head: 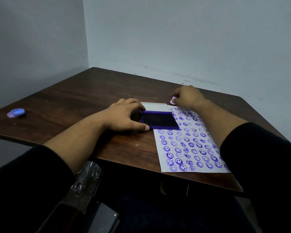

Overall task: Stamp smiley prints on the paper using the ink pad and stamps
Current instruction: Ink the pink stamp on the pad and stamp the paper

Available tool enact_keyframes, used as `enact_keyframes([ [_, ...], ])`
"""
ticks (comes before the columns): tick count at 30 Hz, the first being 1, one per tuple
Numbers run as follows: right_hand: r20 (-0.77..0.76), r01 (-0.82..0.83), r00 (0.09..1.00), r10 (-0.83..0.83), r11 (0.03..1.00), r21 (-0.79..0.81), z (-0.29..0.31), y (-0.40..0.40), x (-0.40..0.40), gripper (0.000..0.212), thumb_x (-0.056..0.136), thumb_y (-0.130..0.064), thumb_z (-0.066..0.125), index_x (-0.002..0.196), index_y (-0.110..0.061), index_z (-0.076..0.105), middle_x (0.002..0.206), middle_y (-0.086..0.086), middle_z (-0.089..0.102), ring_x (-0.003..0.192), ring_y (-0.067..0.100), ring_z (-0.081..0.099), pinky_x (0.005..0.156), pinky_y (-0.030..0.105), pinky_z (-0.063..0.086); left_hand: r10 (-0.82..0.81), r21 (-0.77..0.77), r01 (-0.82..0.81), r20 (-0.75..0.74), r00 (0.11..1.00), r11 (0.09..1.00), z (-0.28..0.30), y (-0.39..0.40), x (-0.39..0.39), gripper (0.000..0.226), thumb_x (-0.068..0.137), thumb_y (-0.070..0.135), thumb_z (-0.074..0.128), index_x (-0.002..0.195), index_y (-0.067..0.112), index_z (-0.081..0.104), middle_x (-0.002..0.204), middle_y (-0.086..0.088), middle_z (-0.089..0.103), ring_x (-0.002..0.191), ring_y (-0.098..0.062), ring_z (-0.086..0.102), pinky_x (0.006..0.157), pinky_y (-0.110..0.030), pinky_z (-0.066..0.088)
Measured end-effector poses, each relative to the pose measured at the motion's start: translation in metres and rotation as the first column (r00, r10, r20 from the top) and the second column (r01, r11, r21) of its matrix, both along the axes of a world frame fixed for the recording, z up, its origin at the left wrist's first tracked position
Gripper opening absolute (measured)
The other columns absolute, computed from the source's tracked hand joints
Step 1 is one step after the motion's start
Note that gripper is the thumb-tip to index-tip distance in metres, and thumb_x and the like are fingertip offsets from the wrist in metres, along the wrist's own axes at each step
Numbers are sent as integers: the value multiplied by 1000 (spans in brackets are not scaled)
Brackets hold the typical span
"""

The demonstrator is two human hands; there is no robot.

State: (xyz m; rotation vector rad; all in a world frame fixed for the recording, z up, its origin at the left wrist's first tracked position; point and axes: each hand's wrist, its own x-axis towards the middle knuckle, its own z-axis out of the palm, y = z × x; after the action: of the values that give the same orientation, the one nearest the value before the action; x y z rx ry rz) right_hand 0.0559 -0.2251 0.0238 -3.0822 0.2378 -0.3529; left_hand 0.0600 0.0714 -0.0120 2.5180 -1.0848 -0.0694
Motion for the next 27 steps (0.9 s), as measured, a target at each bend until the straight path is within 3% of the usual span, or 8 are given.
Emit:
enact_keyframes([
  [4, 63, -15, 998, 11, 997, 70, 0, -2, 0, 21, 95, -25, 69, 113, -24, 81, 114, 2, 80, 105, 28, 72, 93, 44, 58, -7, -2, 7, 15, 1000, 1000, 0, 0, 1, 78, 77, 76, 68, 143, 39, 49, 156, 11, 39, 142, -20, 33, 118, -48, 32],
  [7, 166, -33, 986, -8, 970, 243, 18, -3, -2, 22, 93, -25, 69, 114, -29, 72, 101, -7, 79, 76, 23, 79, 57, 30, 62, -6, -3, 6, 18, 1000, 1000, 1, 0, 1, 78, 77, 75, 69, 143, 38, 49, 156, 11, 39, 142, -19, 33, 118, -48, 31],
  [11, 363, -88, 932, -22, 955, 283, 61, 3, -8, 26, 83, -29, 83, 102, -23, 67, 92, -7, 73, 89, 19, 71, 78, 34, 59, -10, 14, 9, 9, 1000, 1000, 2, 0, 0, 84, 73, 79, 64, 144, 38, 48, 158, 10, 37, 144, -20, 31, 118, -47, 30],
  [16, 484, -227, 875, 36, 912, 343, 87, 27, -41, 14, 83, -27, 81, 91, -24, 70, 85, -14, 78, 86, 1, 71, 62, 11, 47, -9, 15, 9, 12, 1000, 1000, 1, 0, 0, 83, 74, 79, 65, 145, 38, 47, 158, 10, 36, 144, -19, 31, 118, -47, 31],
  [18, 469, -270, 878, 90, 904, 332, 81, 38, -60, 9, 85, -26, 79, 91, -22, 72, 87, -16, 80, 86, 3, 75, 67, 15, 54, -13, 12, 13, 18, 1000, 1000, 0, 1, 2, 83, 75, 80, 65, 144, 39, 47, 157, 12, 37, 142, -19, 32, 117, -47, 31],
  [21, 395, -304, 910, 125, 849, 432, 53, 52, -83, 7, 89, -24, 80, 88, -25, 73, 85, -20, 81, 68, -3, 74, 58, 23, 56, -17, 12, 16, 18, 1000, 1000, -2, 1, 2, 87, 70, 85, 60, 144, 40, 47, 155, 14, 38, 140, -17, 33, 116, -45, 32],
  [24, 338, -304, 925, 176, 874, 378, 22, 59, -96, 9, 87, -26, 83, 87, -26, 75, 85, -21, 80, 83, -10, 70, 71, 13, 47, -15, 14, 15, 22, 1000, 1000, -2, 1, 3, 89, 68, 87, 58, 143, 41, 47, 155, 14, 38, 140, -17, 33, 115, -44, 33],
  [27, 263, -271, 946, 191, 910, 315, 2, 63, -102, 12, 85, -37, 83, 87, -30, 73, 92, -22, 78, 97, 3, 68, 90, 25, 44, -10, 17, 9, 30, 999, 1000, -3, 1, 3, 88, 69, 86, 59, 143, 41, 47, 155, 13, 38, 140, -18, 34, 116, -45, 33],
])
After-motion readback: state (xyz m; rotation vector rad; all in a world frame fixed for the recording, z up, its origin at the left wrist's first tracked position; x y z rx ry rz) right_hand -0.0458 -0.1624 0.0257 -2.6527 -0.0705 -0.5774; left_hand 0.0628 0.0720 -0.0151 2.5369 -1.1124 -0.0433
